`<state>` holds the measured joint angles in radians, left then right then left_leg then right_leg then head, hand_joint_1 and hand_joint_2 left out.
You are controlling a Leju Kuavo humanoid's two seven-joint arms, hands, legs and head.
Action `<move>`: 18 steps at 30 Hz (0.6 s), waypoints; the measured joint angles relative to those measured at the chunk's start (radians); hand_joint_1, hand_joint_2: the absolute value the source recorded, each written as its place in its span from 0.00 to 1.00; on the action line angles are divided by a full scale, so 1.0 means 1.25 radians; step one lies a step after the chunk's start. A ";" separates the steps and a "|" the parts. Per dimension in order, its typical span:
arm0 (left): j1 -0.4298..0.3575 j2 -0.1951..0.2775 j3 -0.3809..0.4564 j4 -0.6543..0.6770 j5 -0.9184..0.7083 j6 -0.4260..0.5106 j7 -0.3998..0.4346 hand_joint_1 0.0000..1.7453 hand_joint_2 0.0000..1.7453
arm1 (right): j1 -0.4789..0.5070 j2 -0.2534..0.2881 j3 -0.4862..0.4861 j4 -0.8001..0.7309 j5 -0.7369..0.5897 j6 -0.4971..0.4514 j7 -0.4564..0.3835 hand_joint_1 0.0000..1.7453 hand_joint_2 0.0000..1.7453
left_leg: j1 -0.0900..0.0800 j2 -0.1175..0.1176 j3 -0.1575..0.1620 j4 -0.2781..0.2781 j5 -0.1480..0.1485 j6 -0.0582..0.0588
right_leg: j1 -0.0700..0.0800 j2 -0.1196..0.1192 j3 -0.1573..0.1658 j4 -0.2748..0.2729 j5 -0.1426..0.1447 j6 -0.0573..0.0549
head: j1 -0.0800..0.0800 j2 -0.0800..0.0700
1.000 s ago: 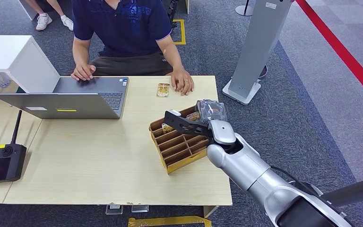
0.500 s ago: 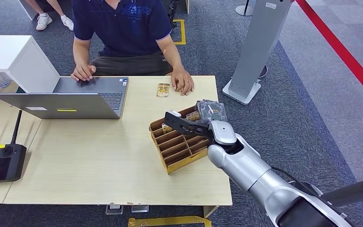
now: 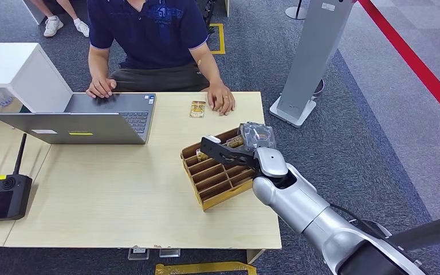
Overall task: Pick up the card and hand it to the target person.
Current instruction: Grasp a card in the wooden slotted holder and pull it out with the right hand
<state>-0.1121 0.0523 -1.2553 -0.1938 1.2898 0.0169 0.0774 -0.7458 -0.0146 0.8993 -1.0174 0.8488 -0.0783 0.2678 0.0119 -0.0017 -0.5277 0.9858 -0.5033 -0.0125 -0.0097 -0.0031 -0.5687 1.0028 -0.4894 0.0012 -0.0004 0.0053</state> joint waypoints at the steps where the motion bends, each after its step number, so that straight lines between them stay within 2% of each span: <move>1: 0.000 0.000 0.000 0.000 0.000 0.000 0.000 0.00 0.00 | 0.000 0.000 -0.001 -0.001 0.000 0.000 0.000 0.46 1.00 | 0.000 0.000 0.000 0.000 0.000 0.000 | 0.000 0.000 0.000 0.000 0.000 0.000 | 0.000 0.000; 9: -0.001 0.000 0.000 0.000 0.002 0.004 0.000 0.00 0.00 | 0.001 -0.001 -0.002 -0.003 0.001 0.005 -0.005 0.46 1.00 | 0.000 0.000 0.000 0.000 0.000 0.000 | 0.000 0.000 0.000 0.000 0.000 0.000 | 0.000 0.000; 18: -0.001 0.000 0.000 0.000 0.011 0.006 -0.002 0.00 0.00 | 0.001 0.000 -0.002 -0.002 0.000 0.005 -0.016 0.53 1.00 | 0.000 0.000 0.000 0.000 0.000 0.000 | 0.000 0.000 0.000 0.000 0.000 0.000 | 0.000 0.000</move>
<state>-0.1130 0.0523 -1.2551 -0.1938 1.3031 0.0248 0.0744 -0.7451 -0.0150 0.8972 -1.0204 0.8485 -0.0716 0.2479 0.0119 -0.0018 -0.5280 0.9858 -0.5033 -0.0125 -0.0097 -0.0032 -0.5686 1.0028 -0.4894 0.0012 -0.0004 0.0053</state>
